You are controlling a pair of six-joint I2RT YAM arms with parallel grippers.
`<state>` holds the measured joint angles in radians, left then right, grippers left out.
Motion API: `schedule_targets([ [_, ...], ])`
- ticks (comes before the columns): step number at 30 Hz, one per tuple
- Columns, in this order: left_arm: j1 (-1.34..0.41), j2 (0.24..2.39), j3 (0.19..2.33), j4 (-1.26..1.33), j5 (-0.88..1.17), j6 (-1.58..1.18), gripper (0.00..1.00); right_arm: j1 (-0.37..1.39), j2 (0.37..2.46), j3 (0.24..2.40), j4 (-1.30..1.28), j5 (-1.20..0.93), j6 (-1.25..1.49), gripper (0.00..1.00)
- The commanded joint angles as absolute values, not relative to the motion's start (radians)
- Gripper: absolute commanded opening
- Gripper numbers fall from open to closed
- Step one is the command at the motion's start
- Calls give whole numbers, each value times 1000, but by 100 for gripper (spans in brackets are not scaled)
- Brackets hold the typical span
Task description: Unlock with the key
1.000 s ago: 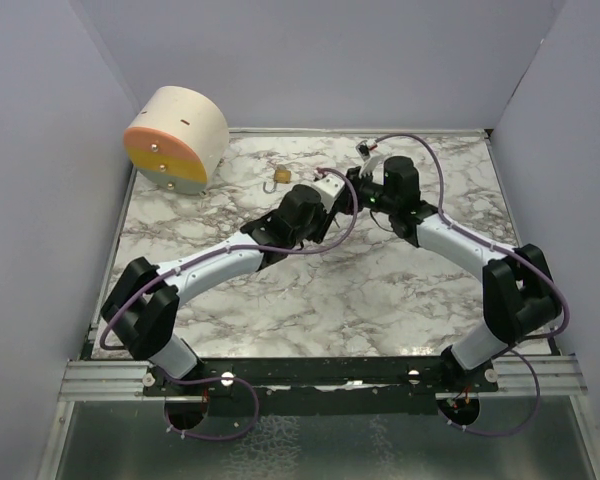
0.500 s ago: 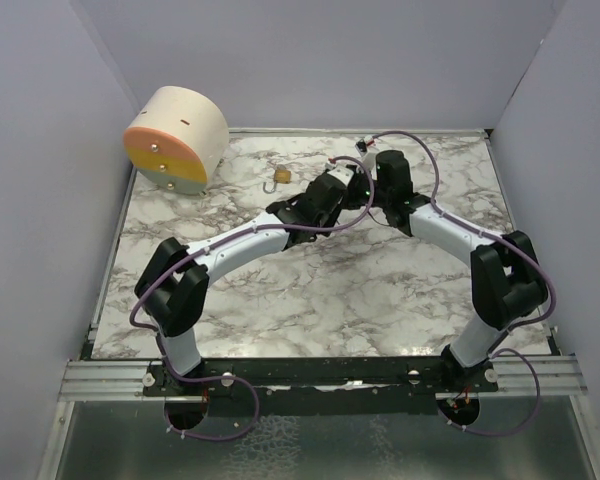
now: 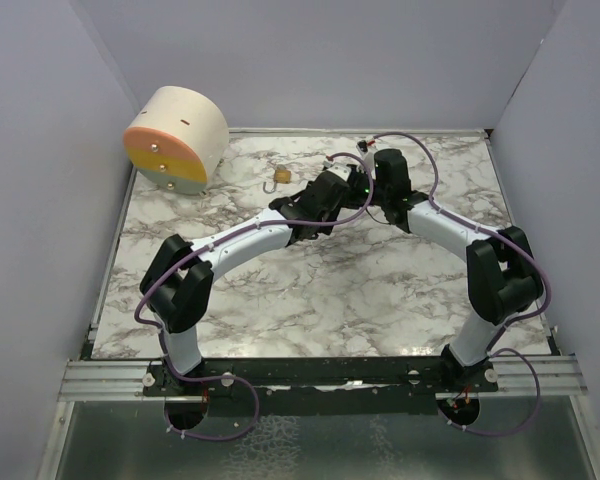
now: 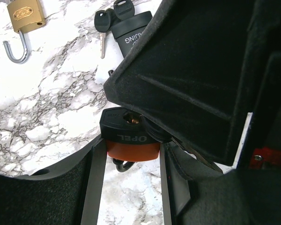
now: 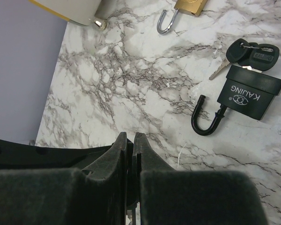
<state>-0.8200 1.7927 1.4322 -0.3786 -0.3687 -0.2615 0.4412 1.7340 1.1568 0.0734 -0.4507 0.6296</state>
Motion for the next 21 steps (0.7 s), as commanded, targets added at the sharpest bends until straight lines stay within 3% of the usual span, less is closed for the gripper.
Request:
schedule_targets([
  [1,-821,1784,1538,17,-475,-253,0,535,1771,1132,-155,-657,692,1],
  [13,-822,1779,1521,24,-471,-251,0,535,1761,1134,-148,-651,678,2],
  [15,-821,1776,1515,27,-469,-250,0,535,1749,1131,-138,-643,677,10],
  [21,-822,1765,1504,29,-470,-250,0,535,1703,1111,-108,-596,672,49],
])
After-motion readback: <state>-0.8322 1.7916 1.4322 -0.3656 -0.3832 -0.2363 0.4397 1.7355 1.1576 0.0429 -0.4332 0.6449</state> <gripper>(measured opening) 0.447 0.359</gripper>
